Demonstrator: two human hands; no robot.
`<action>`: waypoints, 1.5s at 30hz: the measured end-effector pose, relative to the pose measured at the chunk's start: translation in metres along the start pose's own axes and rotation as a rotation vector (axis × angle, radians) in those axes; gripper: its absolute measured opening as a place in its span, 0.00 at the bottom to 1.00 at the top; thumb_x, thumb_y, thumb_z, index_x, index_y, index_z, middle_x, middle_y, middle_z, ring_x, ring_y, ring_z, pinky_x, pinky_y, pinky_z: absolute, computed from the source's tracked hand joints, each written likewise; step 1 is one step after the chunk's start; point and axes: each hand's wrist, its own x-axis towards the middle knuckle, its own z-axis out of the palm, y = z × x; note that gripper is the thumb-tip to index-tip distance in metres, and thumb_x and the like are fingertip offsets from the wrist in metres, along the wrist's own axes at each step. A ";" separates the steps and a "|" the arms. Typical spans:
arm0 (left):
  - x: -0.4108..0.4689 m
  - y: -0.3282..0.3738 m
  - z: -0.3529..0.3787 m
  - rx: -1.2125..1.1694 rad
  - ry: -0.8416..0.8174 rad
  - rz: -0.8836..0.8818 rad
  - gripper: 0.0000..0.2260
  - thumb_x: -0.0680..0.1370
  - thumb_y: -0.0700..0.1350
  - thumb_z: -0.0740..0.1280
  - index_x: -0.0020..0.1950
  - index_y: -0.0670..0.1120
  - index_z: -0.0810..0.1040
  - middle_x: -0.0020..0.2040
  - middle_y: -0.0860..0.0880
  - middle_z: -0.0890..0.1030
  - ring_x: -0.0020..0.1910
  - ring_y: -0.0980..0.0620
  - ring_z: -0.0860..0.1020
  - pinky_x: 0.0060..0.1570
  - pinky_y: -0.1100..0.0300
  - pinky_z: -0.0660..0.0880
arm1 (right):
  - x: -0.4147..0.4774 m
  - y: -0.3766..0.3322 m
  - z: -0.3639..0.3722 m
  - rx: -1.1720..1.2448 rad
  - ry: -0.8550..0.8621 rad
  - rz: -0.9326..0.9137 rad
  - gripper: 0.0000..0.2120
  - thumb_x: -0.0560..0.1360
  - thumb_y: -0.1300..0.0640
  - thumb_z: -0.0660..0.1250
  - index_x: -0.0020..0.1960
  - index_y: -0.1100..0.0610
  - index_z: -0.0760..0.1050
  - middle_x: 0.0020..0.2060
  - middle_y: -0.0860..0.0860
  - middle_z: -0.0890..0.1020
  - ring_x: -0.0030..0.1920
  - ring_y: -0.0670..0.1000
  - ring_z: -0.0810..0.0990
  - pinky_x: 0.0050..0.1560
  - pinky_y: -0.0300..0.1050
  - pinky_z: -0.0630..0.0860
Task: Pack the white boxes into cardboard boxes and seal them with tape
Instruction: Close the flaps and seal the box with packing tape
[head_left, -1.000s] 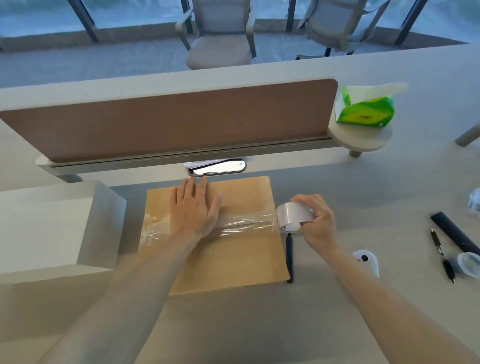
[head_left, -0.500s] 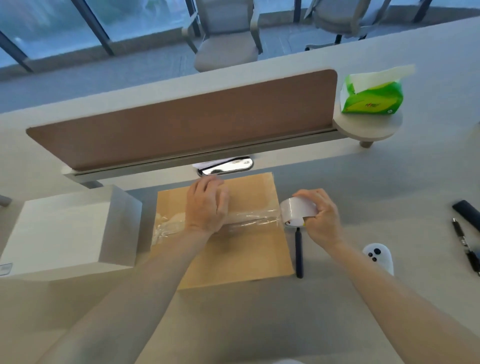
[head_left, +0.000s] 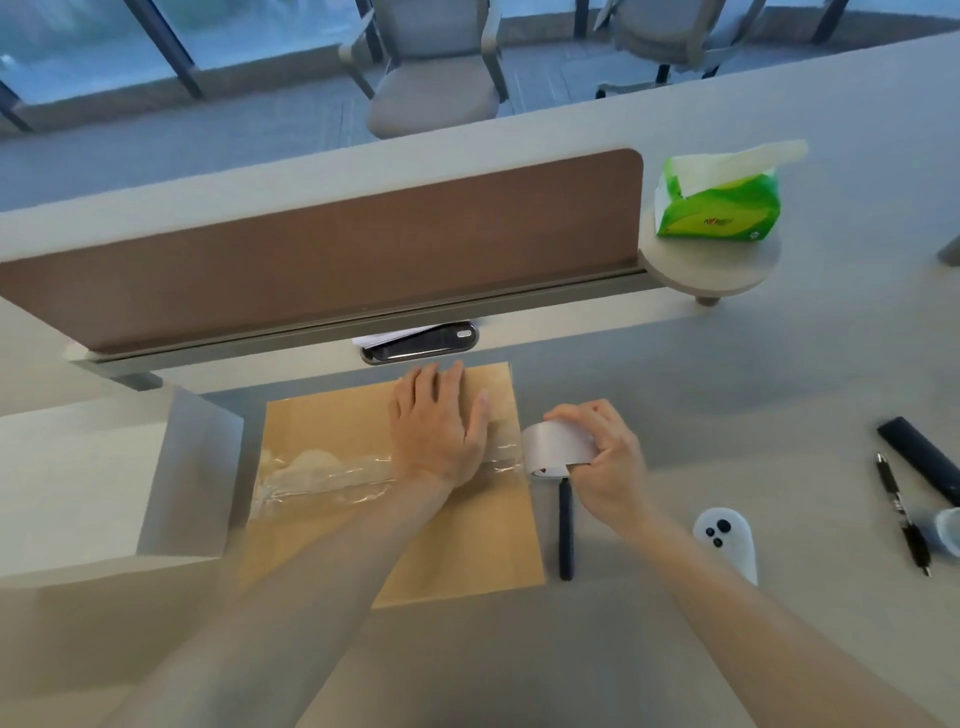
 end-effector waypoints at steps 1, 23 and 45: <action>0.001 0.000 0.001 0.007 -0.002 0.002 0.30 0.79 0.64 0.48 0.73 0.50 0.71 0.71 0.46 0.71 0.72 0.43 0.64 0.73 0.47 0.57 | 0.000 0.001 0.000 0.001 -0.008 -0.001 0.28 0.61 0.67 0.60 0.52 0.42 0.79 0.45 0.46 0.73 0.49 0.51 0.75 0.45 0.38 0.69; 0.006 0.059 0.005 0.055 -0.060 0.034 0.29 0.78 0.65 0.49 0.71 0.50 0.69 0.69 0.47 0.72 0.69 0.44 0.66 0.70 0.46 0.59 | 0.005 0.014 -0.010 -0.104 -0.158 -0.027 0.24 0.68 0.67 0.68 0.61 0.50 0.78 0.41 0.47 0.71 0.42 0.48 0.73 0.43 0.35 0.68; 0.007 0.060 0.009 0.069 -0.044 0.060 0.26 0.76 0.62 0.57 0.71 0.52 0.67 0.65 0.50 0.70 0.67 0.47 0.63 0.70 0.47 0.57 | 0.026 0.096 -0.052 -0.909 -0.463 -0.193 0.25 0.61 0.66 0.70 0.56 0.53 0.72 0.42 0.48 0.75 0.43 0.53 0.78 0.49 0.48 0.58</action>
